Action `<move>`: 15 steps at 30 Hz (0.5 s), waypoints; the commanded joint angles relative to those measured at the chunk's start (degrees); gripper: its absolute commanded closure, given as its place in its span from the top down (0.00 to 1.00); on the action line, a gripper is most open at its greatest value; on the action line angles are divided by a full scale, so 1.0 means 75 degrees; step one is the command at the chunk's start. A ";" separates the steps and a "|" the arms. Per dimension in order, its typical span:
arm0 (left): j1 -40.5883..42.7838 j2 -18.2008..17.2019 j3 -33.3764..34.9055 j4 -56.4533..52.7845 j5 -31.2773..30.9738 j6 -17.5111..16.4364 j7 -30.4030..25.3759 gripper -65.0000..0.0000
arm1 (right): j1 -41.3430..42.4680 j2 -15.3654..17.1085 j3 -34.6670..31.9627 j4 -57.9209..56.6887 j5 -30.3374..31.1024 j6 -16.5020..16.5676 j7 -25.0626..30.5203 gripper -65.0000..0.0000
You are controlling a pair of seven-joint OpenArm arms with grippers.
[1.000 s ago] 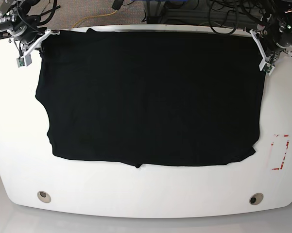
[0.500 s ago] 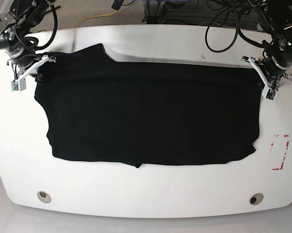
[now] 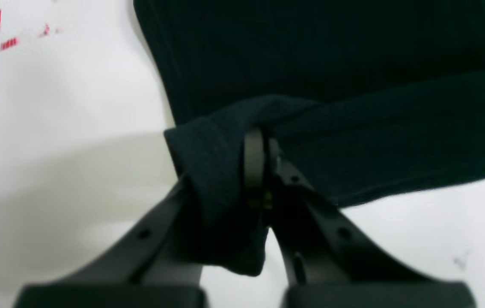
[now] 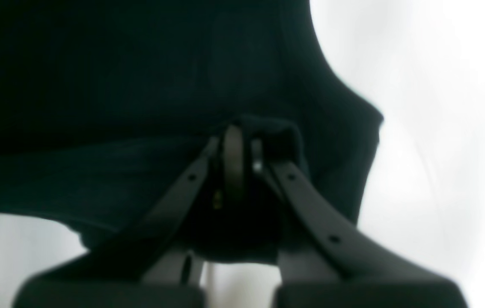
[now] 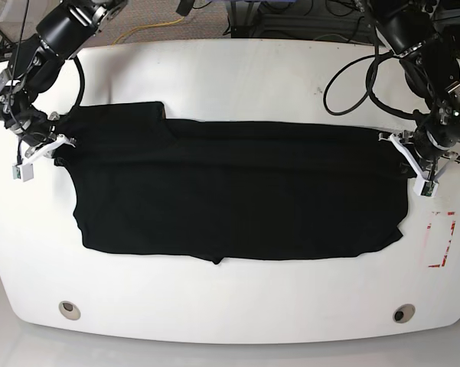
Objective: Fold the T-shirt properly
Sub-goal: 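Drag the shirt flat with both grippers holding its edge, then pull the held shirt edge with both grippers toward the table's edge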
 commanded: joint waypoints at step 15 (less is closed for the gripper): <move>-0.1295 -0.0166 -0.0020 -0.1864 0.0647 0.0045 -0.0160 0.44 | 0.1174 0.1028 -0.1768 -0.2711 0.0099 -0.0055 0.2357 0.28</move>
